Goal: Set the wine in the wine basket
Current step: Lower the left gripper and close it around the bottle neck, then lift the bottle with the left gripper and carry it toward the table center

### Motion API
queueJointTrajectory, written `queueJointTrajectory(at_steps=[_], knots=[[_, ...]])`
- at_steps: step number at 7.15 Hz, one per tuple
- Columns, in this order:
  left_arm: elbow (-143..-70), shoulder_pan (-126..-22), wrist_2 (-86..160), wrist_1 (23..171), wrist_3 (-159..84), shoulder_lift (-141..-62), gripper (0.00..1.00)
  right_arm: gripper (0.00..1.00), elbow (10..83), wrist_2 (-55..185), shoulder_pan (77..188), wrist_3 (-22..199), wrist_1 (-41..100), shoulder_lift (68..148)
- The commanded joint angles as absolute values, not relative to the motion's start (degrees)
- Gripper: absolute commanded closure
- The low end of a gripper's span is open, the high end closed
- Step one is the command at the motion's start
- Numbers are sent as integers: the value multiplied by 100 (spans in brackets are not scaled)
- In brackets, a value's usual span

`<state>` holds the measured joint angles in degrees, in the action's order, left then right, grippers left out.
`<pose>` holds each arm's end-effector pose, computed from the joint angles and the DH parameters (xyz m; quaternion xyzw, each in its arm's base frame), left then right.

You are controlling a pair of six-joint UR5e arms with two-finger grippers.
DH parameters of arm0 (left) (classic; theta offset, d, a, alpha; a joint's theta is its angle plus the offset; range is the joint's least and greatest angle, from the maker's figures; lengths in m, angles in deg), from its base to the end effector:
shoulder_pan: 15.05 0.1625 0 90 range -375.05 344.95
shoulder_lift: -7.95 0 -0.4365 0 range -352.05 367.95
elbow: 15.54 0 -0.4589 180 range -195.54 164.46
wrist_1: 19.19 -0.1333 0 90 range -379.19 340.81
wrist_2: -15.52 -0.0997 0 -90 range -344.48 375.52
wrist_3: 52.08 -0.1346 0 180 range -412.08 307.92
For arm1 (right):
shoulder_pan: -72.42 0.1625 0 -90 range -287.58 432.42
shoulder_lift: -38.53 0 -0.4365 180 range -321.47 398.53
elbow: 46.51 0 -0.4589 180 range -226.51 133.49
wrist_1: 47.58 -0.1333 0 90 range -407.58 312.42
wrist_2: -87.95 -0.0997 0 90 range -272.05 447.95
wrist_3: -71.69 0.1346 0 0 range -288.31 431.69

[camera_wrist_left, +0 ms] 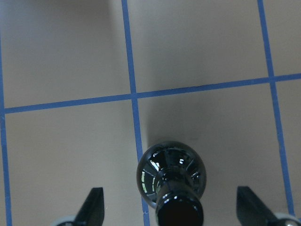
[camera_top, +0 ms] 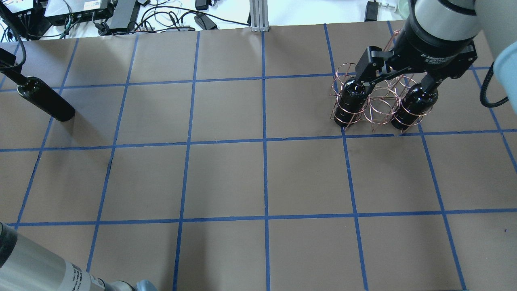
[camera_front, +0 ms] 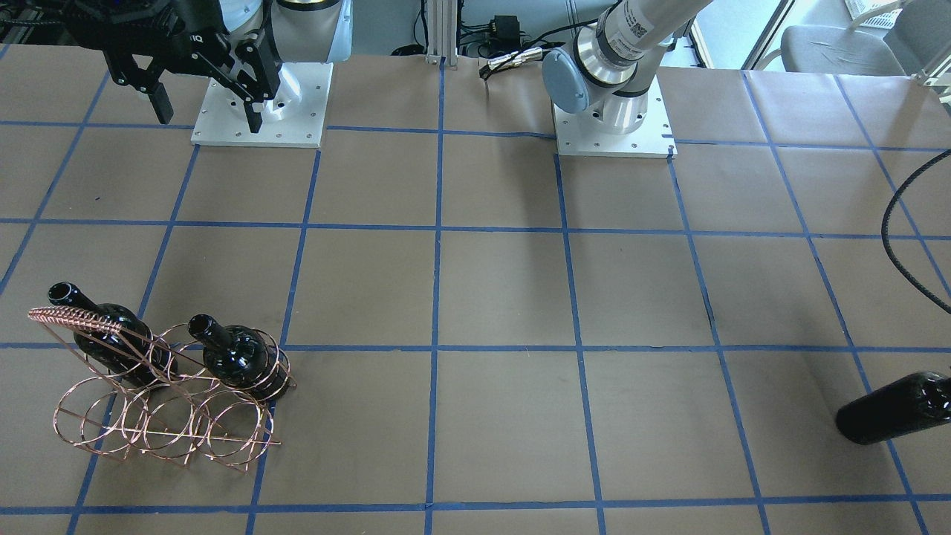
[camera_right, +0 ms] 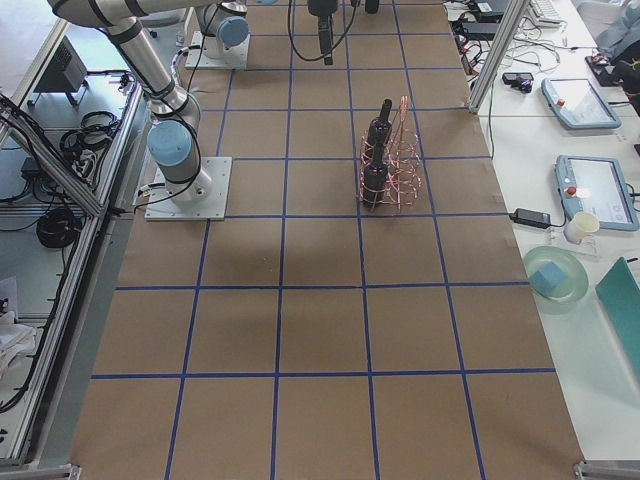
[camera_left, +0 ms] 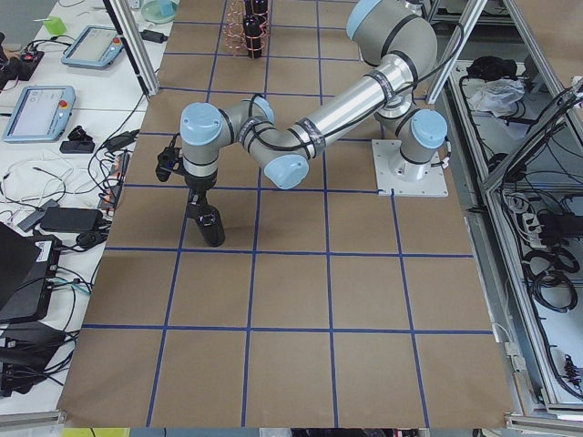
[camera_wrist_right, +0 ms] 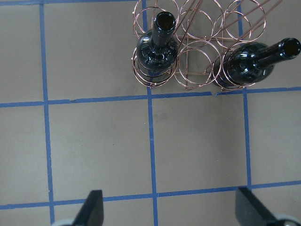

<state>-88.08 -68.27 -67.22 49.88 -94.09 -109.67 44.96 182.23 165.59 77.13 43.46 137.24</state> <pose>0.3448 -0.7123 0.3558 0.0513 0.9923 -0.1124 0.0107 0.1511 -0.4995 0.5333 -0.0224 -0.9964 0.0747 0.0317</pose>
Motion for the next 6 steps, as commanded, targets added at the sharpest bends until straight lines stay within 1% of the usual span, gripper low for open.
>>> queueJointTrajectory(at_steps=[1,2,5,6], knots=[[-8814,-6840,-6639,4963,-9366,-11026,12,0,4498,18225,16559,7714,4347,13724],[-8814,-6840,-6639,4963,-9374,-11044,22,0,4498,18225,16559,7714,4347,13724],[-8866,-6840,-6613,4963,-9401,-11062,26,0,4498,18225,16559,7714,4338,13724],[-8875,-6840,-6621,4963,-9427,-11088,36,0,4498,18225,16559,7714,4338,13724]])
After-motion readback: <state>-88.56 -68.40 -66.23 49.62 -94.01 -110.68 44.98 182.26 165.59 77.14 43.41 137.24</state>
